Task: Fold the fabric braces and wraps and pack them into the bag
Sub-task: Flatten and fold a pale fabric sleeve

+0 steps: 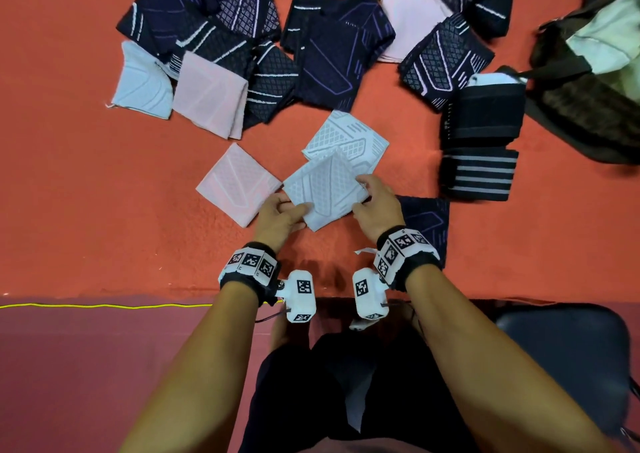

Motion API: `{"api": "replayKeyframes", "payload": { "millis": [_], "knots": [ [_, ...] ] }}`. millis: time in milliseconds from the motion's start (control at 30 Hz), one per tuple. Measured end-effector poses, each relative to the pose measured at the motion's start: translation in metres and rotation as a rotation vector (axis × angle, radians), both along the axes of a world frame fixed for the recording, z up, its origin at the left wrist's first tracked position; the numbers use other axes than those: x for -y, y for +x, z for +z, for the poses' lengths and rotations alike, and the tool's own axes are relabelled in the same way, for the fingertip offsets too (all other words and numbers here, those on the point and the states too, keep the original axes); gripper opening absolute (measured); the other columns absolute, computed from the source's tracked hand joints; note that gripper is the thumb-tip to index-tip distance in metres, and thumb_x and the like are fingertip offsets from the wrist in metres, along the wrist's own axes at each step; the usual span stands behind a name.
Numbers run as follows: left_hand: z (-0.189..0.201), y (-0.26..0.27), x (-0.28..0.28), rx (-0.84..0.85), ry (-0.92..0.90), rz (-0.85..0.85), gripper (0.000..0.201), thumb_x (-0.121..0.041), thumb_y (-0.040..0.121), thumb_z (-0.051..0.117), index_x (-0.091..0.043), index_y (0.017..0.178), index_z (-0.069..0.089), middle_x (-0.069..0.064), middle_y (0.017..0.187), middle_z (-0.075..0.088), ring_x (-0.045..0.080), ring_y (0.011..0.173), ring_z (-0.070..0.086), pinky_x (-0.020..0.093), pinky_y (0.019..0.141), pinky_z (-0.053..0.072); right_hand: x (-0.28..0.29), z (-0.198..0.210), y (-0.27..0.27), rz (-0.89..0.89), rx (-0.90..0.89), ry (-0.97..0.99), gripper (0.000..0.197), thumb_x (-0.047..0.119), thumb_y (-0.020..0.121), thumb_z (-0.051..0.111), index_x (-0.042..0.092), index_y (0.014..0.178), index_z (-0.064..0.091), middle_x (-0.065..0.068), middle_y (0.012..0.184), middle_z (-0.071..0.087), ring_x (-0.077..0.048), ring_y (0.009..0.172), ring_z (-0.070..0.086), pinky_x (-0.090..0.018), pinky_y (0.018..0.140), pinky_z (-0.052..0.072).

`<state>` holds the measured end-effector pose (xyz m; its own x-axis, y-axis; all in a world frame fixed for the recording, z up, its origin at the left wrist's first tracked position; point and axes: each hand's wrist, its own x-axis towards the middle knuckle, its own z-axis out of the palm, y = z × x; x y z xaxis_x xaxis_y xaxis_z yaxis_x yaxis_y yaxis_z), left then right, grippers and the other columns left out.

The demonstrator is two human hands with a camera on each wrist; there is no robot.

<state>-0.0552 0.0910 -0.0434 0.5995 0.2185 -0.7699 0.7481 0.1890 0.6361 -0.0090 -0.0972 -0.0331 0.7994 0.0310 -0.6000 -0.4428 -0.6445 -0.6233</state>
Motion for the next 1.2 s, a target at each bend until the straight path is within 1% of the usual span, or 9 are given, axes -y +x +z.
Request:
{"api": "replayKeyframes", "payload": {
  "millis": [167, 367, 467, 600, 700, 833, 967, 1100, 1200],
  "knots": [
    [0.000, -0.006, 0.011, 0.003, -0.035, -0.048, 0.020, -0.007, 0.087, 0.071, 0.001, 0.105, 0.068, 0.012, 0.093, 0.072, 0.025, 0.084, 0.068, 0.039, 0.083, 0.058, -0.004, -0.008, -0.019, -0.149, 0.041, 0.220, 0.086, 0.005, 0.081, 0.079, 0.029, 0.151, 0.036, 0.005, 0.137, 0.035, -0.006, 0.099, 0.064, -0.016, 0.087, 0.055],
    [0.008, -0.015, 0.030, -0.020, -0.197, -0.041, 0.007, -0.003, 0.091, 0.064, -0.002, 0.090, 0.071, 0.008, 0.086, 0.074, 0.023, 0.079, 0.071, 0.034, 0.078, 0.061, 0.001, -0.014, -0.038, -0.180, 0.097, 0.319, 0.065, -0.010, 0.083, 0.064, 0.018, 0.140, 0.051, 0.001, 0.138, 0.043, -0.006, 0.114, 0.060, -0.022, 0.092, 0.055],
    [0.013, -0.019, 0.041, -0.004, -0.203, -0.179, 0.010, -0.017, 0.084, 0.073, -0.008, 0.085, 0.077, 0.017, 0.095, 0.075, 0.039, 0.094, 0.070, 0.048, 0.092, 0.056, 0.009, -0.011, -0.044, -0.166, 0.122, 0.252, 0.058, -0.012, 0.080, 0.054, 0.016, 0.131, 0.059, -0.001, 0.132, 0.052, -0.011, 0.114, 0.060, -0.023, 0.093, 0.053],
    [0.022, -0.014, 0.053, 0.053, -0.250, -0.202, 0.020, -0.030, 0.098, 0.057, -0.015, 0.100, 0.071, 0.004, 0.105, 0.073, 0.022, 0.102, 0.067, 0.043, 0.094, 0.055, 0.017, -0.005, -0.046, -0.182, 0.041, 0.316, 0.064, -0.016, 0.077, 0.051, 0.019, 0.130, 0.059, -0.002, 0.132, 0.058, -0.011, 0.118, 0.059, -0.016, 0.096, 0.049],
    [0.025, -0.006, 0.058, 0.060, -0.261, -0.181, 0.045, -0.054, 0.093, 0.045, -0.021, 0.114, 0.067, 0.005, 0.117, 0.070, 0.025, 0.105, 0.067, 0.041, 0.091, 0.056, 0.019, 0.003, -0.046, -0.178, -0.038, 0.463, 0.074, -0.017, 0.076, 0.059, 0.024, 0.137, 0.051, 0.000, 0.129, 0.063, -0.011, 0.117, 0.063, -0.027, 0.099, 0.052],
    [0.024, -0.006, 0.058, 0.137, -0.157, -0.336, 0.024, -0.026, 0.105, 0.048, -0.029, 0.114, 0.070, -0.012, 0.108, 0.075, 0.007, 0.105, 0.068, 0.024, 0.091, 0.051, 0.025, 0.018, -0.047, -0.100, -0.065, 0.480, 0.099, -0.003, 0.077, 0.076, 0.039, 0.151, 0.026, 0.016, 0.129, 0.058, 0.000, 0.114, 0.061, -0.025, 0.097, 0.053],
    [0.025, -0.007, 0.052, 0.213, -0.214, -0.466, 0.036, -0.005, 0.100, 0.053, -0.034, 0.118, 0.063, -0.022, 0.107, 0.072, -0.004, 0.107, 0.065, 0.014, 0.092, 0.048, 0.030, 0.027, -0.056, -0.093, -0.058, 0.486, 0.119, 0.015, 0.069, 0.090, 0.041, 0.155, 0.012, 0.020, 0.136, 0.051, 0.003, 0.114, 0.060, -0.019, 0.093, 0.053],
    [0.017, -0.009, 0.044, 0.218, -0.117, -0.645, 0.043, -0.026, 0.095, 0.065, -0.057, 0.124, 0.056, -0.016, 0.133, 0.057, 0.008, 0.124, 0.056, 0.028, 0.103, 0.047, 0.033, 0.033, -0.060, -0.168, 0.044, 0.259, 0.081, 0.035, 0.084, 0.074, 0.036, 0.151, 0.028, 0.014, 0.132, 0.060, -0.002, 0.111, 0.062, -0.015, 0.089, 0.049],
    [0.006, -0.007, 0.038, 0.174, 0.049, -0.446, 0.038, -0.023, 0.090, 0.071, -0.040, 0.123, 0.062, -0.003, 0.124, 0.060, 0.005, 0.100, 0.064, 0.028, 0.086, 0.053, 0.039, 0.030, -0.058, -0.256, 0.074, 0.125, 0.048, 0.023, 0.091, 0.063, 0.024, 0.136, 0.047, 0.007, 0.117, 0.065, -0.011, 0.104, 0.063, -0.015, 0.077, 0.046]
  ]
}}
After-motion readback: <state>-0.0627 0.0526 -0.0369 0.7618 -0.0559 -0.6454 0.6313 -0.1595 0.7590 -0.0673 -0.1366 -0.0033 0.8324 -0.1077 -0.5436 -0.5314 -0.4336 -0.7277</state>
